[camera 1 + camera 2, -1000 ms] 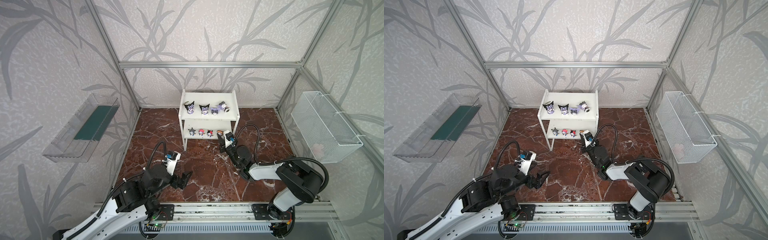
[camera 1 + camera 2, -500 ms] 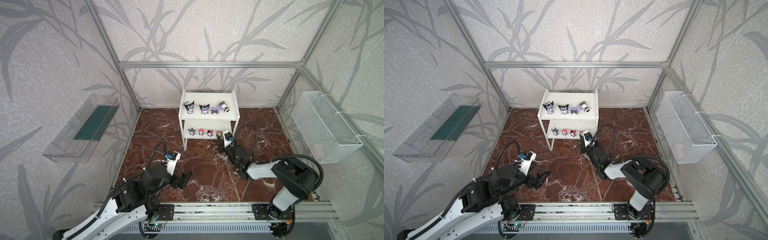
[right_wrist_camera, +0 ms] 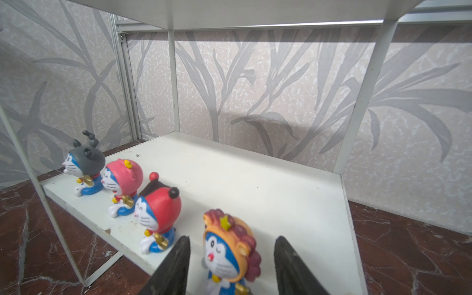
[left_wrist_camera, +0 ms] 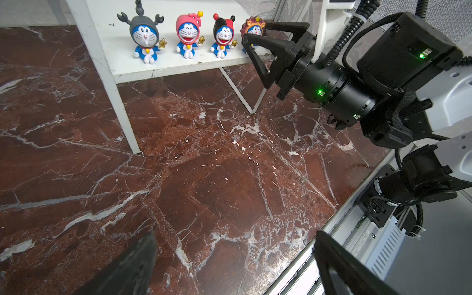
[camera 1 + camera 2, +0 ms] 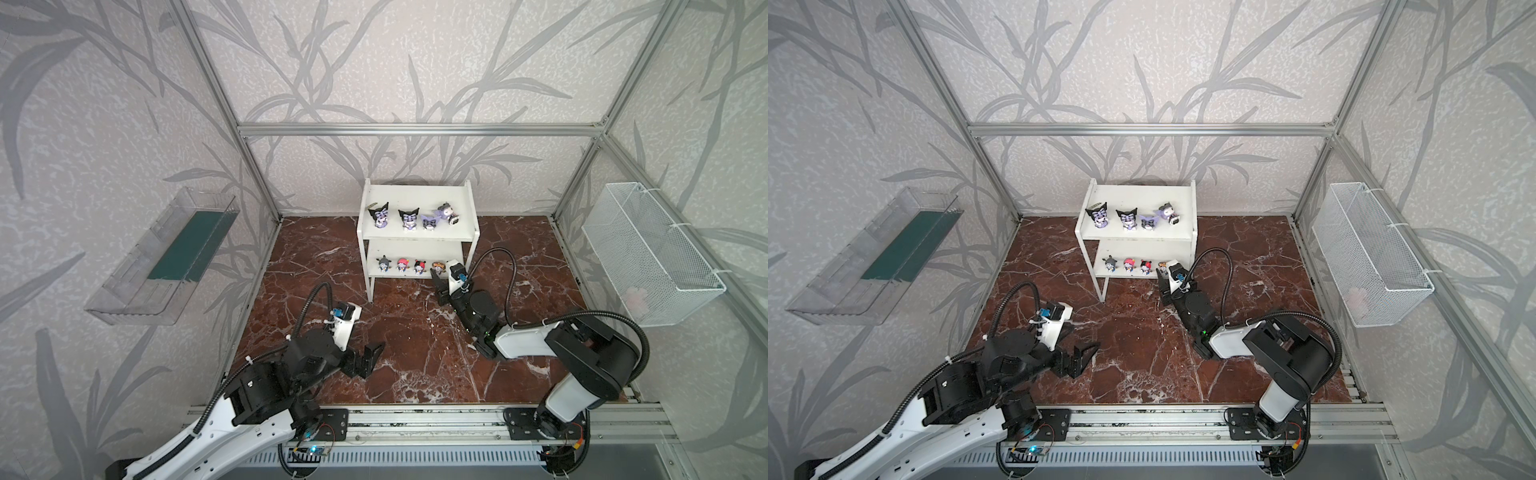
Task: Place and organize the plastic toys onto the shelf
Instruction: 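Set the lion Doraemon on the lower tier beside the penguin and release it, then raise the right gripper to the top tier and grasp the nearest purple Kuromi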
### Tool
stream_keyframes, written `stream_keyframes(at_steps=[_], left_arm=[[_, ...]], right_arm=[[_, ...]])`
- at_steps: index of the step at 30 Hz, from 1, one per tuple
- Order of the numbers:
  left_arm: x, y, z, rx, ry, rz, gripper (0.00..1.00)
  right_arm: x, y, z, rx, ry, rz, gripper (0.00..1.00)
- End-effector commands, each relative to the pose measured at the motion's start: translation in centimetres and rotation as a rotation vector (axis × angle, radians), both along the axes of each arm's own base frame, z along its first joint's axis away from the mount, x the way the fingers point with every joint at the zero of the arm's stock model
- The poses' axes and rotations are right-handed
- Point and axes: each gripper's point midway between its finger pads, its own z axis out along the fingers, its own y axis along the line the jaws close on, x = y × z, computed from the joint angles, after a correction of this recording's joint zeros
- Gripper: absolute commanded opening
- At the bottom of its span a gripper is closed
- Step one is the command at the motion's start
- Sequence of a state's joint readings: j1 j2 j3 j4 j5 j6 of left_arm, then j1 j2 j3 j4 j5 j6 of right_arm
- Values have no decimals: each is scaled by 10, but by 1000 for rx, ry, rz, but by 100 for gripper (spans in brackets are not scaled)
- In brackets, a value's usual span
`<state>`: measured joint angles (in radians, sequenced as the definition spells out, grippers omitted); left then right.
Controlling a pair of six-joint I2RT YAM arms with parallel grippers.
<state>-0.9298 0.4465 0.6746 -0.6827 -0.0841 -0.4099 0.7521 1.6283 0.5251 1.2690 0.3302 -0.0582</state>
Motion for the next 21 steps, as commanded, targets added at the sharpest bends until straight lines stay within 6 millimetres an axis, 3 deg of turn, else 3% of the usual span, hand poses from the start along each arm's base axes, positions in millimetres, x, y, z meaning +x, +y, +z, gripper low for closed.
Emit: stream_keyframes(at_steps=[1, 7, 14, 21], left_arm=[[0, 1, 4, 0, -14, -5, 97], [0, 1, 6, -1, -20, -5, 98], [1, 2, 5, 2, -20, -2, 98], [0, 0, 5, -3, -22, -10, 98]], right_arm=[[-4, -4, 34, 47, -60, 6, 58], [-23, -9, 54, 53, -62, 46, 60], [-67, -19, 75, -12, 107, 175, 55], [-111, -37, 130, -89, 159, 275, 55]])
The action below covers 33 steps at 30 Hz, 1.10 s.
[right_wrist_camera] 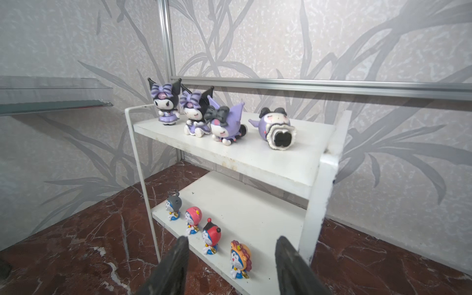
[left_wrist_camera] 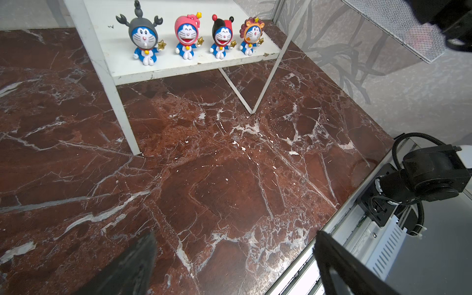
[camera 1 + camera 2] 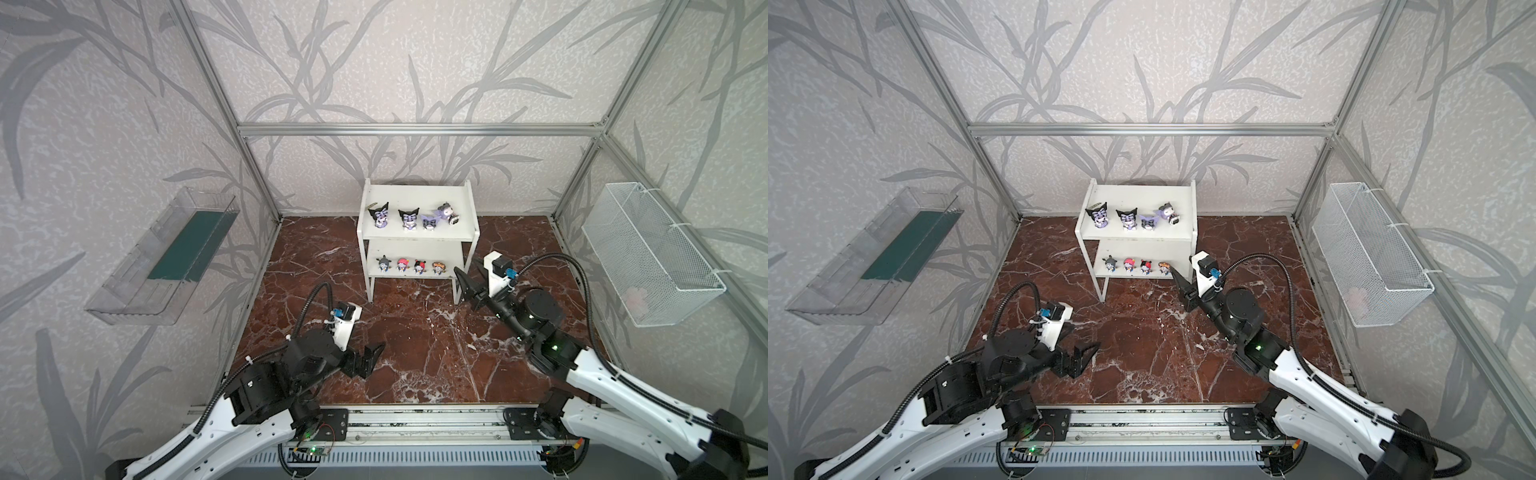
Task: Place and organize the plastic toys onto the shelf
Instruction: 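Raise the right gripper to the top tier and grasp the nearest purple Kuromi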
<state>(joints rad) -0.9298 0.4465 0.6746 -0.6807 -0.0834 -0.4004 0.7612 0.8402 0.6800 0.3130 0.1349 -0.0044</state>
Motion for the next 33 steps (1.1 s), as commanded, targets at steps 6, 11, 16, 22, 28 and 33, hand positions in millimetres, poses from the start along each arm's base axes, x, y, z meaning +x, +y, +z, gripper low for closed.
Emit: stream_keyframes(at_steps=[6, 11, 16, 22, 28, 33], left_arm=[[0, -2, 4, -10, -16, -17, 98], [-2, 1, 9, -33, -33, -12, 98], [-2, 5, 13, -51, -53, 2, 98], [-3, 8, 16, -64, -65, 7, 98], [-4, 9, 19, -78, -74, 8, 98], [-5, 11, 21, -89, -82, 8, 98]], right_arm=[[-9, 7, 26, -279, 165, 84, 59], [23, 10, 46, -384, 230, 75, 57], [51, 11, 43, -375, 333, 125, 50], [73, 24, 44, -422, 344, 143, 46], [94, 24, 41, -450, 363, 101, 47], [105, 24, 41, -468, 360, 74, 48]])
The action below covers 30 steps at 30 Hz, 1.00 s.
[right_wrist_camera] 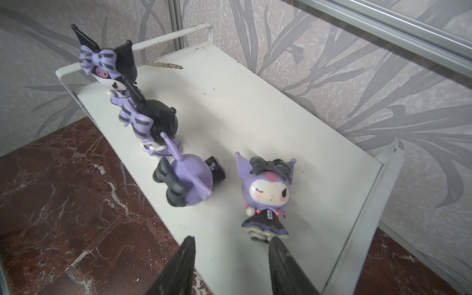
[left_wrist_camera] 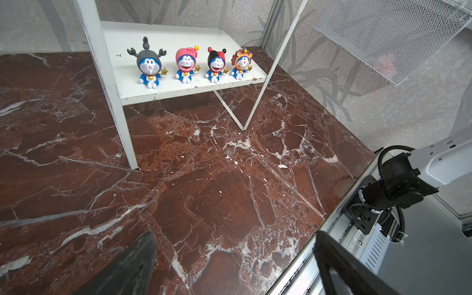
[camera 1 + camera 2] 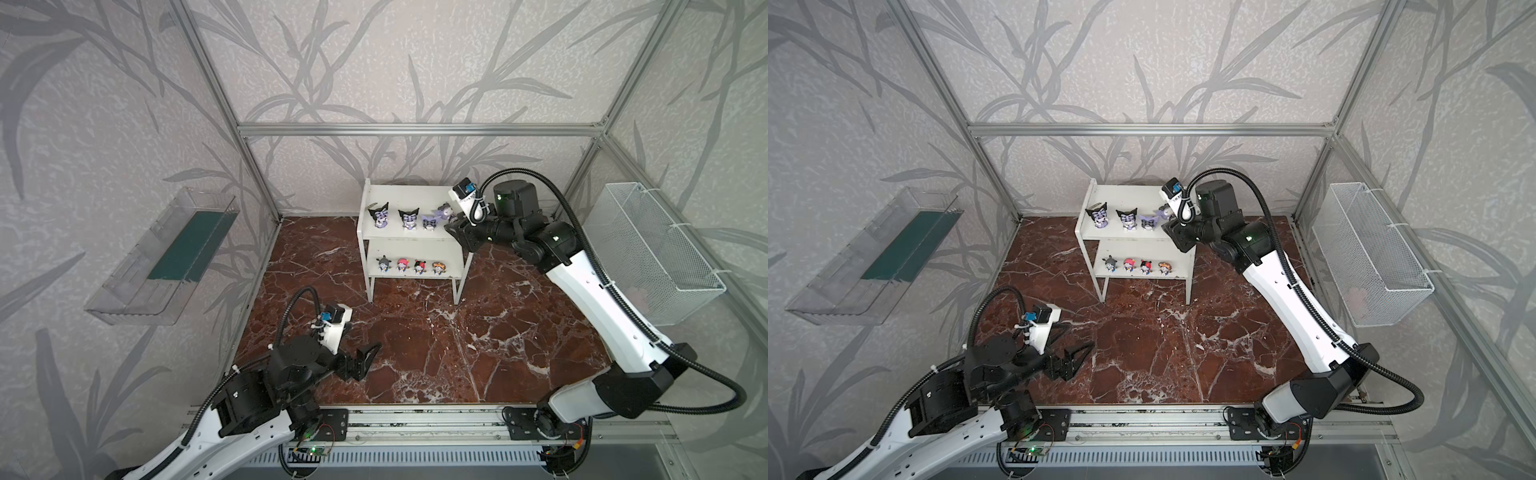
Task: Place and organize the plastic toys onto the shelf
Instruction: 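Raise the right gripper to the top tier and grasp the nearest purple Kuromi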
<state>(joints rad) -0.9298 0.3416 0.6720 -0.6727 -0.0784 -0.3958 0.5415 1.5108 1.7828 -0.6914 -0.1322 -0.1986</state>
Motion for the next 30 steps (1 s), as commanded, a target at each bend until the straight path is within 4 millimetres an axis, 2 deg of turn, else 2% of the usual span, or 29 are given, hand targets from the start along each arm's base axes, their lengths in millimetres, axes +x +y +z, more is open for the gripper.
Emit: stream_keyframes(at_steps=[1, 11, 19, 30], left_arm=[[2, 2, 1, -3, -15, 15, 98], [1, 3, 3, -15, -22, 11, 99], [0, 4, 4, -18, -27, 13, 99], [-1, 4, 5, -22, -30, 9, 99]], right_arm=[[5, -4, 6, -25, -15, -15, 49], [29, -1, -5, -52, 15, -36, 49], [38, 0, -13, -59, 40, -47, 47], [42, -7, -9, -58, 19, -89, 28]])
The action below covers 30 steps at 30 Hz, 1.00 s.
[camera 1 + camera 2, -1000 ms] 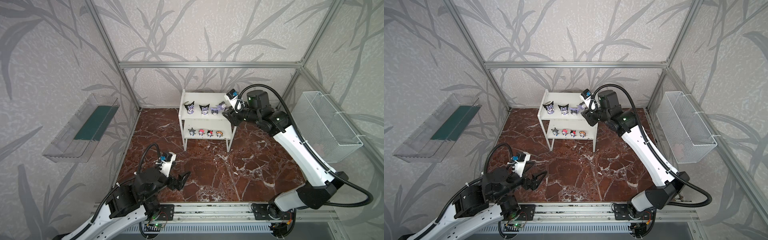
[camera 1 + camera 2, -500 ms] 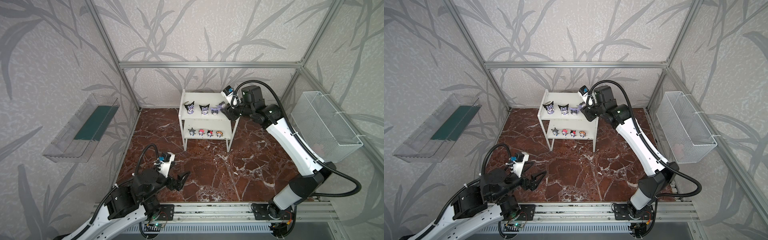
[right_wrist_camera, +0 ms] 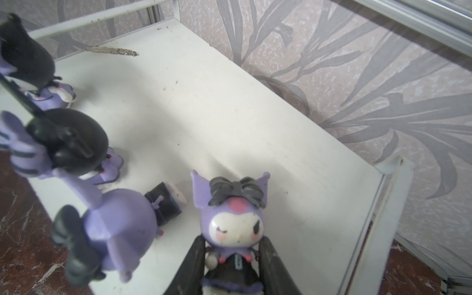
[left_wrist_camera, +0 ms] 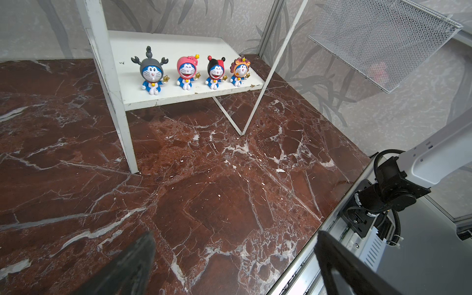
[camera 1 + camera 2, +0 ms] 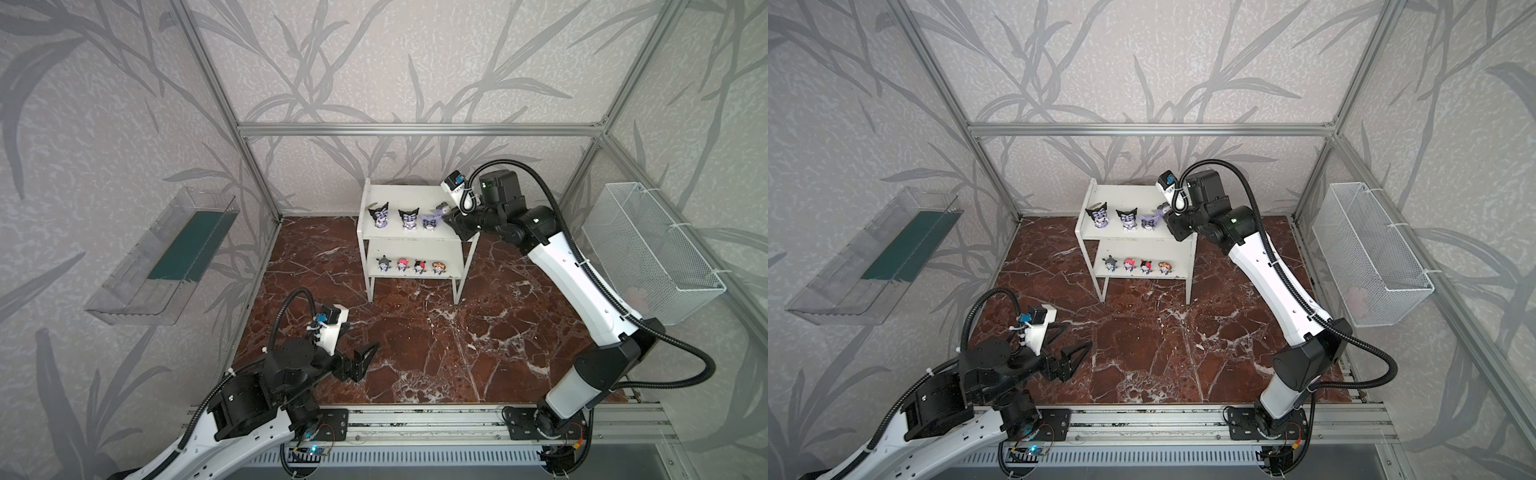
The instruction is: Place and organize the plastic toys onto the shelf
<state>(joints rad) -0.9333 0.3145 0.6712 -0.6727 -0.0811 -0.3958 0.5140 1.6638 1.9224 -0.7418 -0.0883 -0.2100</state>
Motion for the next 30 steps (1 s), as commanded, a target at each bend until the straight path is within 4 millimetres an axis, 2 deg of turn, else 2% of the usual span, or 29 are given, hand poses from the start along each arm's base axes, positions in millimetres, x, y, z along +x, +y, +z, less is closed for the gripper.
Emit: stream_keyframes(at_steps=[1, 9, 14, 17, 21, 24, 30], left_arm=[[1, 2, 0, -1, -14, 8, 99], [1, 1, 3, -4, -23, 2, 99], [3, 2, 9, 9, -47, 6, 99], [8, 1, 15, 11, -54, 26, 99], [15, -11, 30, 10, -66, 14, 100], [22, -27, 48, -8, -82, -11, 99], [32, -62, 87, -89, -122, -84, 99]], right_arm=[[1, -7, 11, 3, -27, -30, 26], [-1, -11, 24, 31, -71, -46, 19], [-5, -22, 46, 38, -151, -75, 18], [-15, -30, 63, 61, -219, -82, 17], [-41, -32, 77, 115, -316, -33, 16], [-67, -33, 78, 121, -407, 6, 15], [-127, -30, 63, 132, -531, 120, 15]])
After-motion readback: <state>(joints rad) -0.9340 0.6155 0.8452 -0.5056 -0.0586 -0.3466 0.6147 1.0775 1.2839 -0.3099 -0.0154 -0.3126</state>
